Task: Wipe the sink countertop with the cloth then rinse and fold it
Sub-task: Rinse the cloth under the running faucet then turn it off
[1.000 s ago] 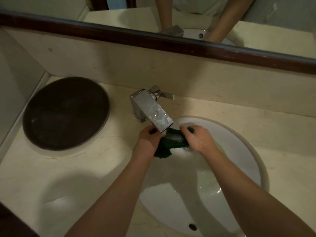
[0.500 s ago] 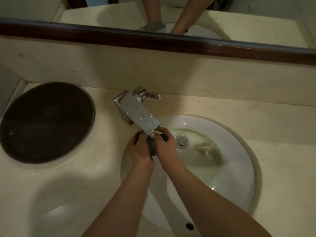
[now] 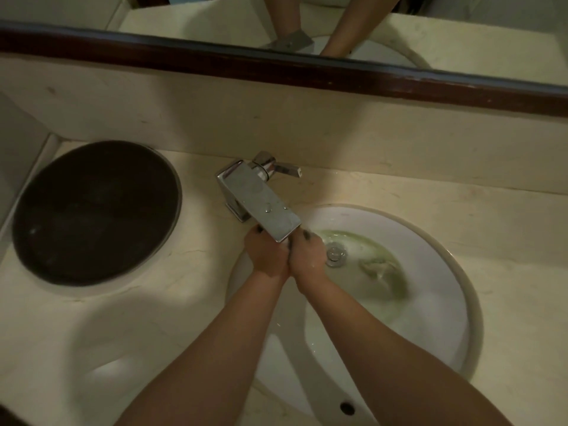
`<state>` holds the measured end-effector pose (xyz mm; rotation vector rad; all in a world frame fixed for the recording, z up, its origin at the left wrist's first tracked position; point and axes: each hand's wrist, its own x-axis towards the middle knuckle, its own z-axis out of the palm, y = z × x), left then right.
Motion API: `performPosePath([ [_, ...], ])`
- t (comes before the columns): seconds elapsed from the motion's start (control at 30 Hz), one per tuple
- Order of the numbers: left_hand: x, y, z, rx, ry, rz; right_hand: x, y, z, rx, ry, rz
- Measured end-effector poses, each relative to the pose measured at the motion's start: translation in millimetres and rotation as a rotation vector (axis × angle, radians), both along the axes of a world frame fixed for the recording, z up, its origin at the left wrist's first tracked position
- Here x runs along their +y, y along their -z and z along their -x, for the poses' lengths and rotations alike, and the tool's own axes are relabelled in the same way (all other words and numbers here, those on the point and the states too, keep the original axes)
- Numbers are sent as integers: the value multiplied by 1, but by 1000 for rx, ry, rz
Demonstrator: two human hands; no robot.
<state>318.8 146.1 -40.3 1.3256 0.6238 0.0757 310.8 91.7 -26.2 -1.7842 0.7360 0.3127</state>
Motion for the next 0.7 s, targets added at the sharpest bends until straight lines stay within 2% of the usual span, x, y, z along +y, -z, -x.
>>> performPosePath([
  [0.1,3,6,-5,135,-67,306,-7,-2,-2,30,-100,5],
  [0.23,11,0,-10,256,28,452,-23,-21,-20,23,-310,34],
  [0.3,16,-7,-10,253,56,597,-32,-36,-36,-39,-358,160],
  [0.37,18,-12,-9,278,106,627,-39,-55,-51,-166,-361,204],
  [0.43,19,-18,-8,277,132,638,-41,-74,-62,-278,-346,134],
  [0.5,17,-27,-7,292,162,631,-37,-88,-66,-298,-378,60],
  [0.7,17,-42,-1,279,184,725,-25,-94,-59,-339,-404,184],
])
